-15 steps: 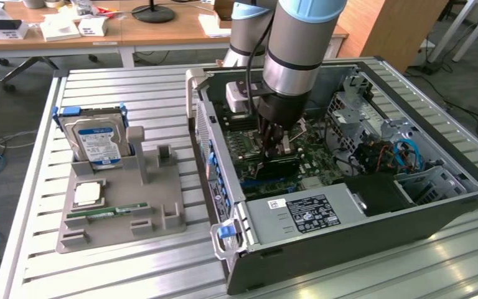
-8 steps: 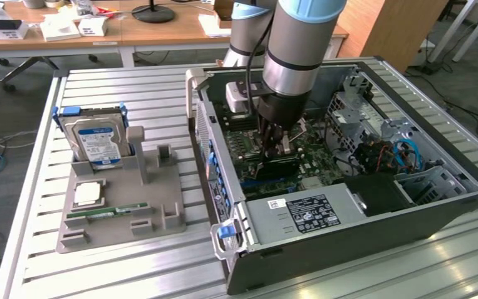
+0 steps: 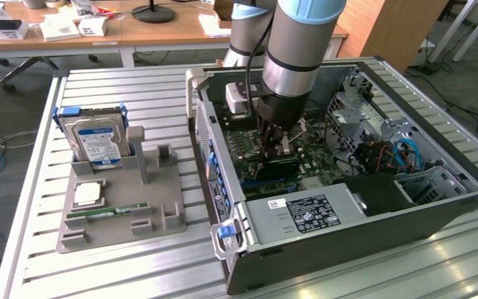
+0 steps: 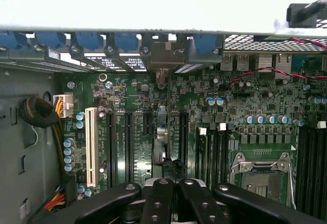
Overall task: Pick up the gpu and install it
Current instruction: 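Press down on the gpu until it lock into place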
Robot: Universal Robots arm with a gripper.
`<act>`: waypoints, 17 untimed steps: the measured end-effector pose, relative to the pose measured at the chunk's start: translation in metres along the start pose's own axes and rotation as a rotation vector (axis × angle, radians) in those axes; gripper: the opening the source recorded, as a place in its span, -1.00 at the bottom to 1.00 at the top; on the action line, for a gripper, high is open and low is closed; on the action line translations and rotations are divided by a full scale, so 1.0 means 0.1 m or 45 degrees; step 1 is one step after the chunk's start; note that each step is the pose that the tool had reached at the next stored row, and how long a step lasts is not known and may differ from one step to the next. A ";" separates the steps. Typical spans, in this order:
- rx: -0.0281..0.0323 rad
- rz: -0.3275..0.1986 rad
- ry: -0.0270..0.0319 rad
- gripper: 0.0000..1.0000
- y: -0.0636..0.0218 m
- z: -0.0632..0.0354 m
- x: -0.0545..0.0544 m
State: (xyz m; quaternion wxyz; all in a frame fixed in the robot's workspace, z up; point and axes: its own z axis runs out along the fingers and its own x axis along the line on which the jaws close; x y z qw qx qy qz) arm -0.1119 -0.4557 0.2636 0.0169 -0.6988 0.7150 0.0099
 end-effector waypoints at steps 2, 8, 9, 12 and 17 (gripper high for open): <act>0.0000 0.000 0.0000 -0.79 0.000 0.000 0.00; 0.0000 0.000 0.0002 -0.79 0.016 0.001 0.00; -0.0001 0.000 0.0002 -0.79 0.019 0.002 0.00; -0.0001 0.000 0.0001 -0.79 0.020 0.002 0.00; 0.0000 0.000 -0.0001 -0.79 0.020 -0.001 0.00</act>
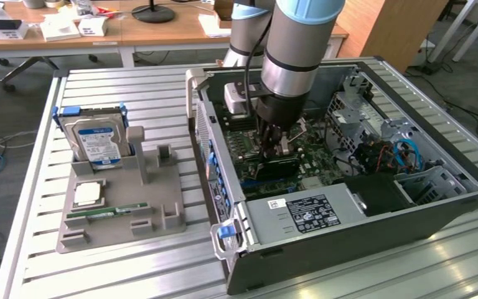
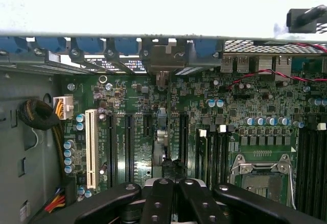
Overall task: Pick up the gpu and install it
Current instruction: 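Press down on the gpu until it lock into place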
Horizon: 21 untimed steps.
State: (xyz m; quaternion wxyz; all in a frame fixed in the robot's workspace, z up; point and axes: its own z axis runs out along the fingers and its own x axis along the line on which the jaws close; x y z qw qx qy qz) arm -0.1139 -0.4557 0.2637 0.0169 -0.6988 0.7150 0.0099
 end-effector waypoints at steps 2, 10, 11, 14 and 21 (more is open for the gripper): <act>0.0000 0.000 -0.0001 -0.79 0.000 -0.034 0.00; -0.0001 0.000 0.0002 -0.79 -0.003 -0.260 -0.01; 0.0000 0.000 0.0001 -0.79 -0.003 -0.292 -0.01; 0.0000 0.000 0.0002 -0.79 -0.004 -0.381 -0.01; 0.0012 0.000 -0.0002 -0.79 -0.005 -0.487 -0.02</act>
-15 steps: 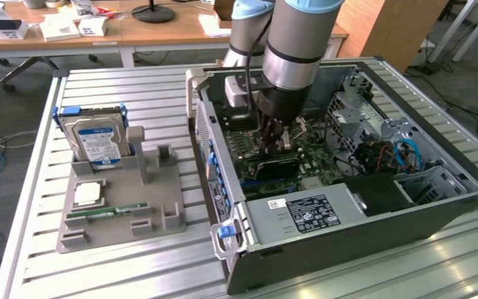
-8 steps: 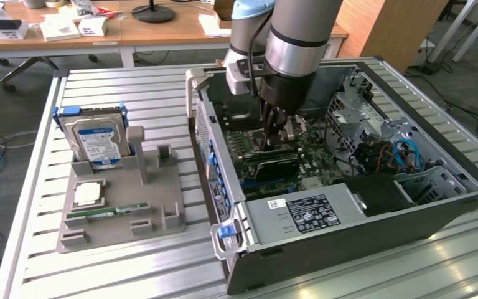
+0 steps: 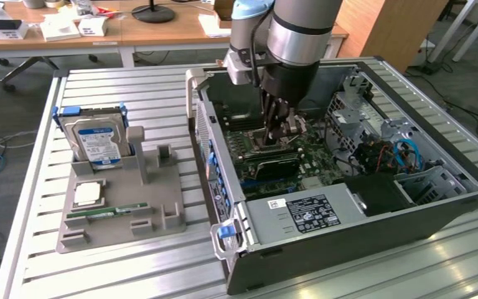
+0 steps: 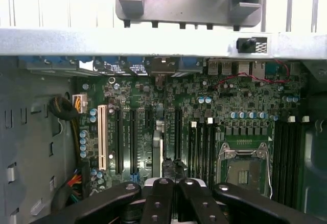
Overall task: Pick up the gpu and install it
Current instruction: 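Press down on the gpu until it lock into place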
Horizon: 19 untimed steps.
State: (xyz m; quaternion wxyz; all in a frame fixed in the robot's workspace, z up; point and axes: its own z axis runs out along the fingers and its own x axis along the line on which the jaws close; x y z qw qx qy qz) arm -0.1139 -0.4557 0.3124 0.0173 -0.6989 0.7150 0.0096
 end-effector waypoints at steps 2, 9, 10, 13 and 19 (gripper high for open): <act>-0.0001 0.000 0.0001 -0.79 0.000 0.000 0.00; 0.0007 0.000 0.0002 -0.79 0.128 -0.002 0.00; 0.0008 0.000 0.0002 -0.79 0.157 -0.003 0.00; 0.0010 0.001 0.0002 -0.79 0.258 -0.004 0.01; 0.0009 0.001 0.0004 -0.79 0.307 -0.004 0.01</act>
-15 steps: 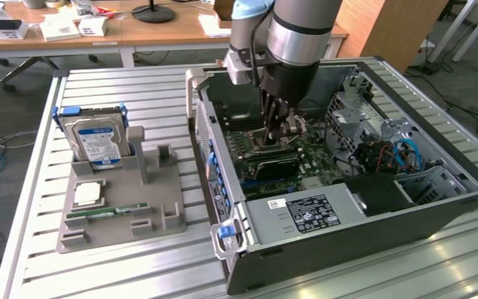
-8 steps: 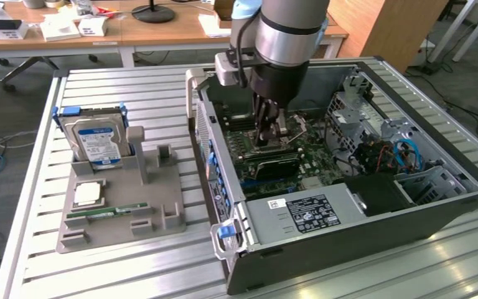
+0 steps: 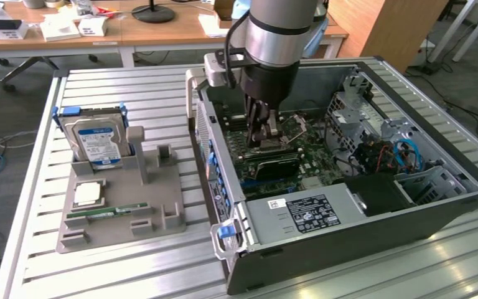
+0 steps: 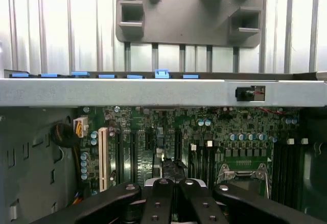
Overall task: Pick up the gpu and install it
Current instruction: 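Press down on the gpu until it lock into place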
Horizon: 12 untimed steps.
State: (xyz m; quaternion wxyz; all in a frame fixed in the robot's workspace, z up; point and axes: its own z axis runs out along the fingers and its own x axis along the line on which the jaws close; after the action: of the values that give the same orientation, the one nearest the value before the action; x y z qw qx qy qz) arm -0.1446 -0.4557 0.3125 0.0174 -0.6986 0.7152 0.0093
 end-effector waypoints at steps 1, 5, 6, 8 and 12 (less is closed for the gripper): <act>-0.0001 0.000 0.0001 -0.79 0.000 -0.001 0.00; -0.0117 0.000 0.0005 -0.79 0.002 0.010 0.00; -0.0227 0.001 0.0006 -0.79 0.002 0.015 0.00; -0.0609 0.002 0.0017 -0.79 0.002 0.019 0.00; -0.0907 0.004 0.0023 -0.79 0.003 0.033 0.00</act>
State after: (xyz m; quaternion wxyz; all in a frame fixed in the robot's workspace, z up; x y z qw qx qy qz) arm -0.1449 -0.4558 0.3092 -0.0081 -0.6978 0.7154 0.0342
